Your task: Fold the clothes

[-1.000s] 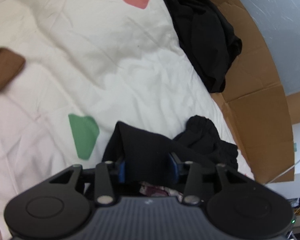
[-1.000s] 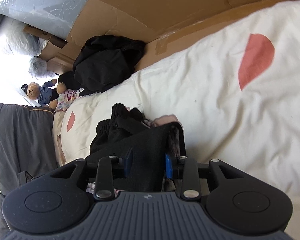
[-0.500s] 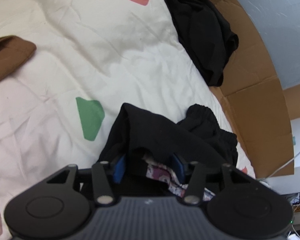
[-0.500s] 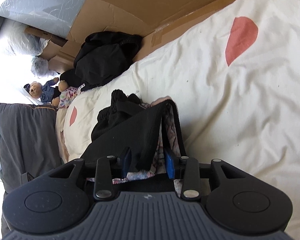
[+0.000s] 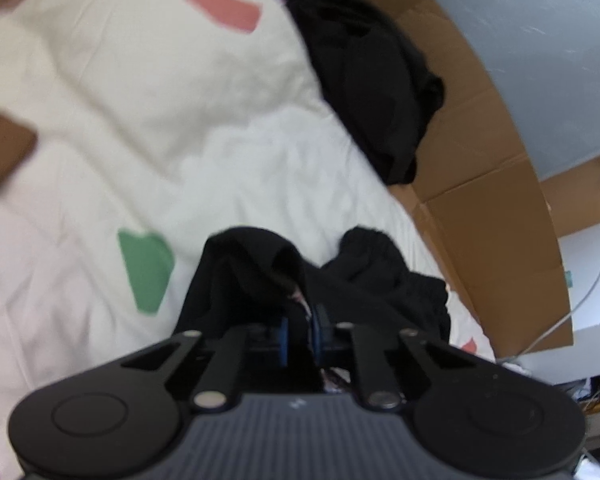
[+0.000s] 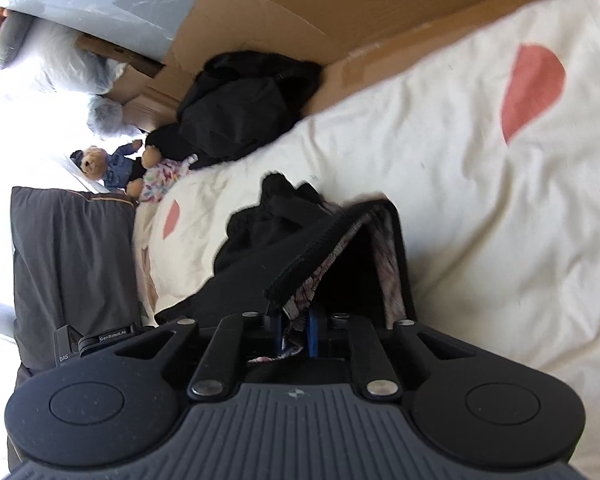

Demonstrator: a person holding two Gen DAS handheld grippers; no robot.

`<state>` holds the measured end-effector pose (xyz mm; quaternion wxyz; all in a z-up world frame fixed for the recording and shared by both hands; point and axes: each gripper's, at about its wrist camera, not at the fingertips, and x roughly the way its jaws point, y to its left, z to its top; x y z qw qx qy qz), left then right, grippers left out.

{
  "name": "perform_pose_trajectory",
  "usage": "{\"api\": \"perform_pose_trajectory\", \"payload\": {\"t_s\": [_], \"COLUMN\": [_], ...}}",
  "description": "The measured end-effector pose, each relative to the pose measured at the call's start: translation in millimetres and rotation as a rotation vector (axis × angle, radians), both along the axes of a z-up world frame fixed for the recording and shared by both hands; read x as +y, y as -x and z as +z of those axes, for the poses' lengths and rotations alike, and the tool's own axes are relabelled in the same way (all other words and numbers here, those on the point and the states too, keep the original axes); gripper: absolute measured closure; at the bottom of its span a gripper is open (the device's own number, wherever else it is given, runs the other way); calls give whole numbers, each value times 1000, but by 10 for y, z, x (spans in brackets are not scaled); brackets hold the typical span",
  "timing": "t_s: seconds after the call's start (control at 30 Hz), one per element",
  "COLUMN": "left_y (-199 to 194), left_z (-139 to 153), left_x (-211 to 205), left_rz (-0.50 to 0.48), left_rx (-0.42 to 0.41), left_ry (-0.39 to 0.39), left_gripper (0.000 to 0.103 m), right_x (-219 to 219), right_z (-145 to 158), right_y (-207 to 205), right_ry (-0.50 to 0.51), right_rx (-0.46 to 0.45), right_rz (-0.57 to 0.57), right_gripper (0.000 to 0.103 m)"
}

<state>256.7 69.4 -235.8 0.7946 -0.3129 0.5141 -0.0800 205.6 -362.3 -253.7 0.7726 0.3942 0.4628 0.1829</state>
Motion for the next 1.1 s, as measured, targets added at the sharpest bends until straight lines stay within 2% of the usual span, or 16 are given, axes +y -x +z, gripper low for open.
{"api": "perform_pose_trajectory", "payload": {"t_s": [0.33, 0.57, 0.7, 0.83, 0.9, 1.0, 1.1], "left_y": [-321, -570, -677, -747, -748, -732, -680], "left_z": [152, 8, -60, -52, -35, -30, -58], "left_x": [-61, -28, -43, -8, 18, 70, 144], "left_rz": [28, 47, 50, 91, 96, 89, 90], "left_rx": [-33, -26, -35, -50, -55, -54, -45], "left_ry": [-29, -50, -53, -73, -100, -136, -150], "left_gripper": [92, 96, 95, 86, 76, 71, 71], "right_x": [15, 9, -4, -38, -49, -129, -212], "right_z": [168, 48, -40, -69, -63, -22, 7], "right_y": [-357, -646, -766, -815, -802, -743, -701], "right_ry": [54, 63, 57, 51, 57, 45, 48], "right_rx": [-44, -37, -38, -56, -73, -108, -129], "right_rz": [-16, -40, -62, -81, -83, -121, -139], "right_gripper": [92, 92, 91, 82, 64, 51, 50]}}
